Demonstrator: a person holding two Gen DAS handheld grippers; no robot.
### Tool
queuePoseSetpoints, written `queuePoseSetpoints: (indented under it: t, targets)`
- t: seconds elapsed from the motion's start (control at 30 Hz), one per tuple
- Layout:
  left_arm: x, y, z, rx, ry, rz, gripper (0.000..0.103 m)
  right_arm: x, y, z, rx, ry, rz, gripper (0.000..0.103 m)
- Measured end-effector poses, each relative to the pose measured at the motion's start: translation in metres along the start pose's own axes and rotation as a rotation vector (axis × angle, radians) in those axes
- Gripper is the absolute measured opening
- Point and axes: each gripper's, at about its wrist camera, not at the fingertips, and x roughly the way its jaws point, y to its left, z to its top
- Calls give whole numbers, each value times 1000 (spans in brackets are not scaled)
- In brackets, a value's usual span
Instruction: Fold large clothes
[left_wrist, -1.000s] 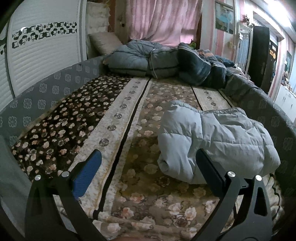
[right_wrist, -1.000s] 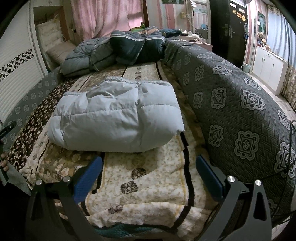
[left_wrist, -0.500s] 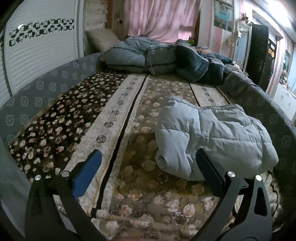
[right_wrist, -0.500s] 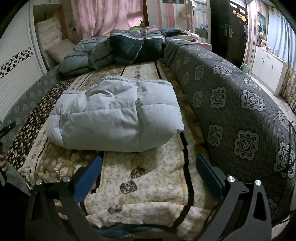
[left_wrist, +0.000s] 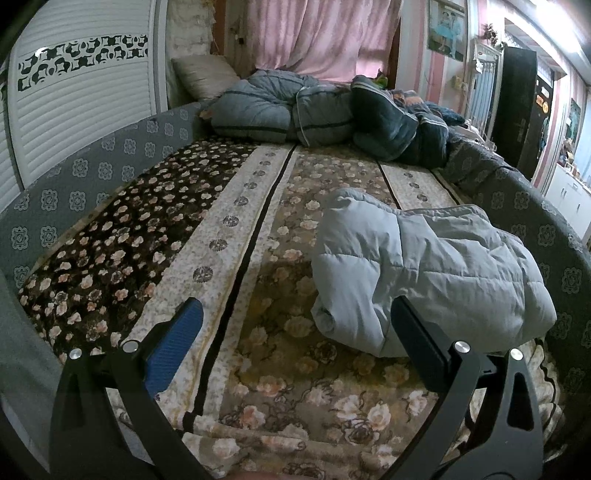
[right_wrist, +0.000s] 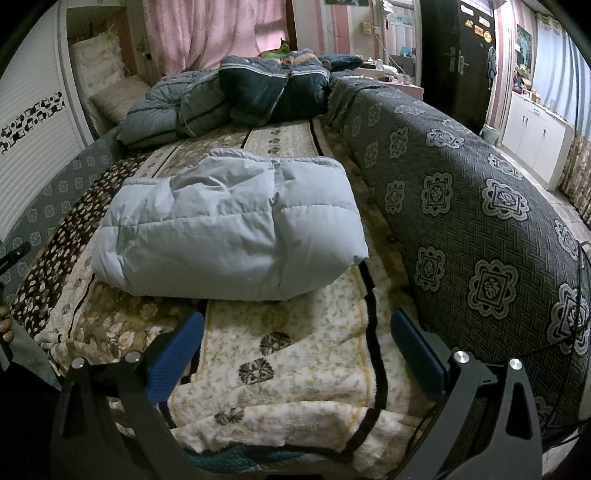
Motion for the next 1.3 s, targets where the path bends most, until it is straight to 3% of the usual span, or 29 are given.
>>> queuePoseSetpoints:
  t: [1.3]
  targets:
    - [3,-2,-5,6,29,-2,100,2,4,-5,-2,4,-6,101]
